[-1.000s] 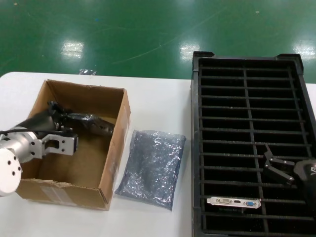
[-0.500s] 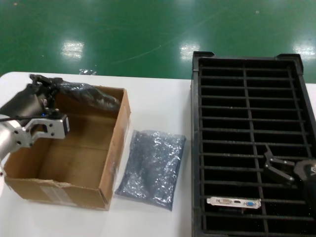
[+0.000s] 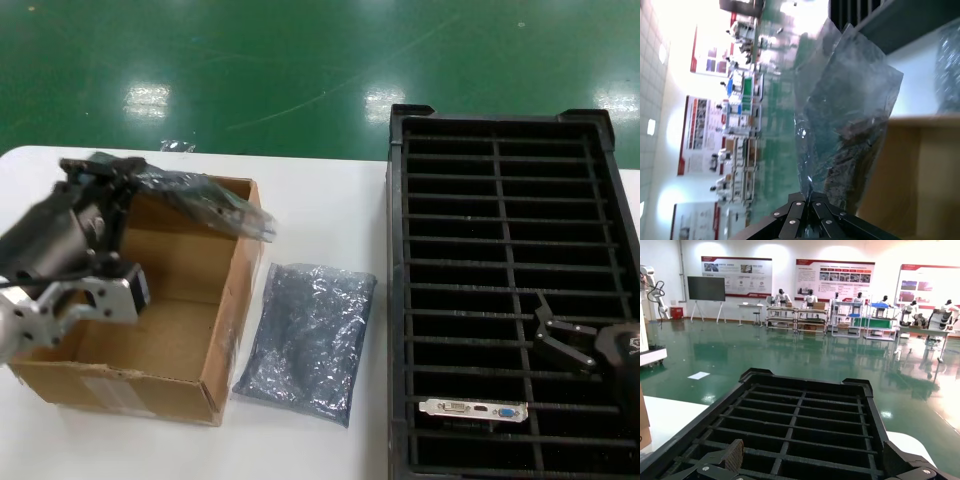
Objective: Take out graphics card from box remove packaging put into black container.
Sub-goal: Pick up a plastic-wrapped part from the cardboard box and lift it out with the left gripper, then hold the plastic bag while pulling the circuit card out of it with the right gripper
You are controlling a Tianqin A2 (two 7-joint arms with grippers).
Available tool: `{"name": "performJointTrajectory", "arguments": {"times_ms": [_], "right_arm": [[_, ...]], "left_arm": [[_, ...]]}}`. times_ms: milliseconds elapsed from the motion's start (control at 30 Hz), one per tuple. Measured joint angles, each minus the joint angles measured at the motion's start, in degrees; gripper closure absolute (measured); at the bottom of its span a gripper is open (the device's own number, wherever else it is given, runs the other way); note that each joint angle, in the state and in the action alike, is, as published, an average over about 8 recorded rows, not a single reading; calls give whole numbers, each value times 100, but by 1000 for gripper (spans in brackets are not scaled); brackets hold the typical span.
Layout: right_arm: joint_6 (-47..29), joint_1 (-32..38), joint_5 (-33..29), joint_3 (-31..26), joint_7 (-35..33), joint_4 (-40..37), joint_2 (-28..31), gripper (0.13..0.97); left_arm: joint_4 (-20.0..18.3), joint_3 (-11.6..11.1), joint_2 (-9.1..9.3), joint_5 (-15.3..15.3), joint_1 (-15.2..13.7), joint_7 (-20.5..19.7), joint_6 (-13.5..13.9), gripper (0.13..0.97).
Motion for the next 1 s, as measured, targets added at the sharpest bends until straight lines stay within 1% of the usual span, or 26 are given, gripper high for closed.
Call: {"name": "performJointTrajectory", "arguments": {"times_ms": [100,200,467,567,767,867,1000], "right_arm": [[0,0,0,0,0,0,0,129],[0,0,0,0,0,0,0,129],[-82,-2,18,52,-57,-1,-47,129],[-330,-3,103,212,-293,-4,-199,129],[-1091,-3,424,618,-1046,-2,-637,129],[-1440,7,573,680,-1318,1,-761,139],[-1875,44,709,602,-1568,-24,-806,152]], "left_arm": [[-189,36,6,-52,175,17,53,958],[-272,67,16,-79,268,36,72,958],[-297,77,22,-86,300,43,76,958],[-297,78,22,-86,300,43,76,958],[-297,78,22,-86,300,43,76,958],[-297,77,22,-86,300,43,76,958],[-297,77,22,-86,300,43,76,958]]}}
